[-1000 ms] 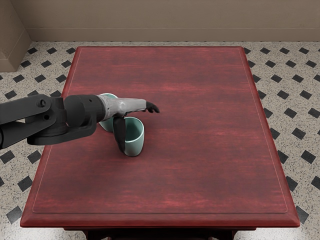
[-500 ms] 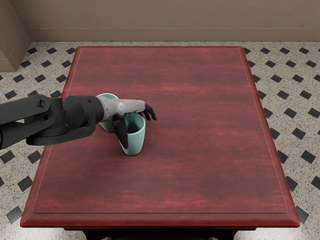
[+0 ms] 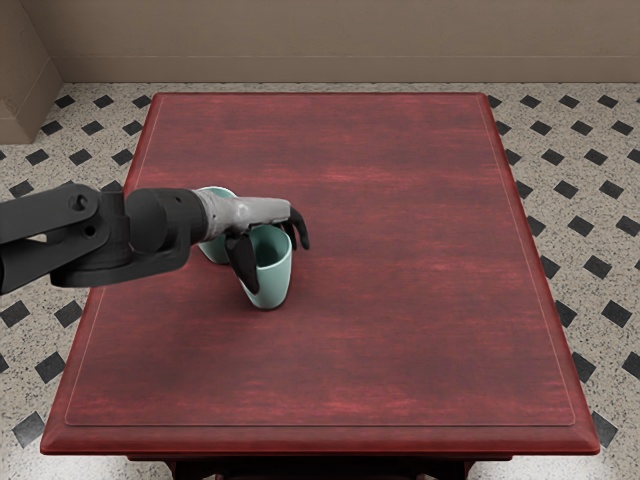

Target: Pick up cup and place in cup with left hand

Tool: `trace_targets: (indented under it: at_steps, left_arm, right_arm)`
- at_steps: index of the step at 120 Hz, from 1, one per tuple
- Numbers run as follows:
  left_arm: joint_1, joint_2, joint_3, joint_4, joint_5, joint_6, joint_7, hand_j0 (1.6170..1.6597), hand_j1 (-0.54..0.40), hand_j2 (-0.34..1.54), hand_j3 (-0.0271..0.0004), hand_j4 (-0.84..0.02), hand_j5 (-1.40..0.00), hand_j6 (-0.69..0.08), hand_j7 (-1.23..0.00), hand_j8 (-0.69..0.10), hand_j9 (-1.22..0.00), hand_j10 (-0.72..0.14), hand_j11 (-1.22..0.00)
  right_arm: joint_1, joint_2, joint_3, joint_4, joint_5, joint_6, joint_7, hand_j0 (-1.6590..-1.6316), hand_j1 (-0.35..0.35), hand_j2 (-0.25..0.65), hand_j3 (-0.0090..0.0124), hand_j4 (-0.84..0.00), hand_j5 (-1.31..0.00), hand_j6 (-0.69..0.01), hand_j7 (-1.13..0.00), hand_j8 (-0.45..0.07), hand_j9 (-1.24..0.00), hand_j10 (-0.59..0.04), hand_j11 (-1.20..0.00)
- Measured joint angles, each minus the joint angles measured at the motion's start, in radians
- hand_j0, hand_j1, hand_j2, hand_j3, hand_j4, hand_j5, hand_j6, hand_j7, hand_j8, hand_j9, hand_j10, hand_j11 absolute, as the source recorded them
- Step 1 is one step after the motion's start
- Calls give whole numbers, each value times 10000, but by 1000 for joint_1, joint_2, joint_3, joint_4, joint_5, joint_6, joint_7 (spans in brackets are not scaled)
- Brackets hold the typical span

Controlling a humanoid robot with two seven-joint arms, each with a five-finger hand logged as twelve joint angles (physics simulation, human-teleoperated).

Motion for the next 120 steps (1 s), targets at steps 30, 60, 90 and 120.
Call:
trace_targets:
  at_steps: [30,60,90,120]
  left_arm:
    - [-7,0,-6,6,-20,-9,0,16553,-1327,719,0,-4571,-6319,-3527,-6346,-2492,-6262,-2951,-6287]
    - [-89,13,-22,18,-77,-24,0,16549,-1420,743,0,-4645,-6602,-3296,-6592,-2244,-6441,-2733,-6498]
    - [-189,20,-24,28,-164,-43,0,16550,-1437,750,0,-4699,-6648,-3208,-6687,-2265,-6497,-2639,-6552]
    - [-245,30,-20,39,-240,-60,0,16547,-1524,872,0,-4678,-6713,-3164,-6755,-2173,-6523,-2613,-6595]
  right_arm:
    - [0,0,0,0,0,0,0,-16581,-3491,1,0,-3,0,-4,0,-2,0,-1,0]
    - [3,0,0,0,0,1,0,-16581,-3491,2,0,-2,0,-3,0,-2,0,-1,0]
    - [4,0,0,0,0,2,0,-16581,-3491,1,0,-3,0,-4,0,-3,0,-1,0]
    - [6,0,0,0,0,2,0,-16581,-3491,1,0,-3,0,-4,0,-3,0,-1,0]
